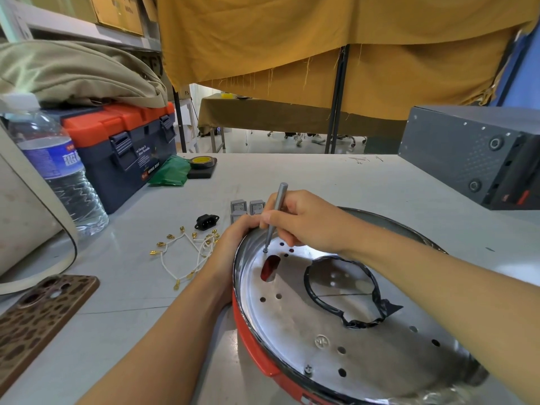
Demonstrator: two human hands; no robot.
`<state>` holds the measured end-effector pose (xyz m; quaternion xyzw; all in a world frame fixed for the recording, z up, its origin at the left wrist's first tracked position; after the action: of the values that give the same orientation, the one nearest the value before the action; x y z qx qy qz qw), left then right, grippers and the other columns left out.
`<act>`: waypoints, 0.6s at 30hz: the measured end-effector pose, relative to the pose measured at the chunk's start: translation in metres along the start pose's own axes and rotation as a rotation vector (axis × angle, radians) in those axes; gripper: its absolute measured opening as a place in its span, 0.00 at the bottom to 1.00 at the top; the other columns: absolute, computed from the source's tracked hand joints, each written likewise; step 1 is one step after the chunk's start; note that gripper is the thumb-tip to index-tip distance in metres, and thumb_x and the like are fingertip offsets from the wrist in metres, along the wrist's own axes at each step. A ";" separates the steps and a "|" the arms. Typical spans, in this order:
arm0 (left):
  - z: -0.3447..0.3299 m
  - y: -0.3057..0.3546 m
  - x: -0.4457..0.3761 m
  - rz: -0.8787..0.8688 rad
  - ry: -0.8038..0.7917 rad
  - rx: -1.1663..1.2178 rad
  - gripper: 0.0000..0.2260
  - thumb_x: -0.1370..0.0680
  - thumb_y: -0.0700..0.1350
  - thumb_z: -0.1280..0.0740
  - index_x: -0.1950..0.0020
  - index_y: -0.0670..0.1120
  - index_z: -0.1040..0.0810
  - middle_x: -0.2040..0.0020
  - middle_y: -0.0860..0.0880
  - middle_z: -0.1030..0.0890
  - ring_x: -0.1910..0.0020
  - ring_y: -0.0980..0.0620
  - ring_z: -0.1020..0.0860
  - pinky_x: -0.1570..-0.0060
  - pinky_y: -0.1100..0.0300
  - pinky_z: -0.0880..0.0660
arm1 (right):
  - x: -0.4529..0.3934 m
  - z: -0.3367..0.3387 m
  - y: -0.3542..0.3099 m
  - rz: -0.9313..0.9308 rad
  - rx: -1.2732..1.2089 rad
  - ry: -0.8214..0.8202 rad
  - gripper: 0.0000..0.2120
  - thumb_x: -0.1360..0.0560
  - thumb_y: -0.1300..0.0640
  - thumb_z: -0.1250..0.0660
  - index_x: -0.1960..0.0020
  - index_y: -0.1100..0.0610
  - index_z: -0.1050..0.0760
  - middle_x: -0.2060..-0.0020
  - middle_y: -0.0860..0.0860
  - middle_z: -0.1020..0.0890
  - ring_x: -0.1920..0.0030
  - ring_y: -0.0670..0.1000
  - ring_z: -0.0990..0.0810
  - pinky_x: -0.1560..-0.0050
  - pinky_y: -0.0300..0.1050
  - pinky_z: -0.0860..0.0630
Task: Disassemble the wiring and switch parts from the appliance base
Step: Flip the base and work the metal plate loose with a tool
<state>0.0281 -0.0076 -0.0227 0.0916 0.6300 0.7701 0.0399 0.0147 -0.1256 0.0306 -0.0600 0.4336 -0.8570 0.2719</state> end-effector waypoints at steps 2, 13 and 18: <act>0.000 -0.001 0.000 -0.025 0.005 0.042 0.19 0.18 0.36 0.50 0.65 0.48 0.29 0.87 0.52 0.30 0.86 0.62 0.29 0.81 0.72 0.34 | 0.000 0.000 0.003 -0.014 -0.063 0.043 0.07 0.21 0.58 0.39 0.57 0.54 0.27 0.78 0.46 0.26 0.77 0.43 0.31 0.69 0.38 0.32; -0.003 -0.008 -0.007 -0.163 -0.076 0.334 0.25 0.22 0.41 0.50 0.64 0.50 0.14 0.61 0.48 0.15 0.59 0.57 0.17 0.62 0.69 0.24 | -0.001 0.006 -0.002 0.030 0.274 0.285 0.24 0.21 0.47 0.40 0.73 0.58 0.30 0.80 0.50 0.25 0.79 0.44 0.28 0.70 0.36 0.27; -0.008 0.000 0.005 -0.225 -0.043 0.375 0.28 0.21 0.37 0.49 0.70 0.51 0.15 0.68 0.50 0.16 0.65 0.61 0.18 0.66 0.72 0.25 | -0.002 0.001 -0.009 0.053 0.283 0.201 0.25 0.19 0.52 0.41 0.74 0.58 0.32 0.81 0.49 0.25 0.81 0.43 0.29 0.71 0.33 0.28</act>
<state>0.0218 -0.0146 -0.0236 0.0432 0.7675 0.6280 0.1213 0.0129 -0.1213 0.0387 0.0760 0.3351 -0.9037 0.2554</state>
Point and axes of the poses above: each hand's wrist, its own x-axis away from the middle knuckle, its own z-axis out of the back of the hand, y = z × x, the point moved 4 cm from there along -x, towards the middle knuckle
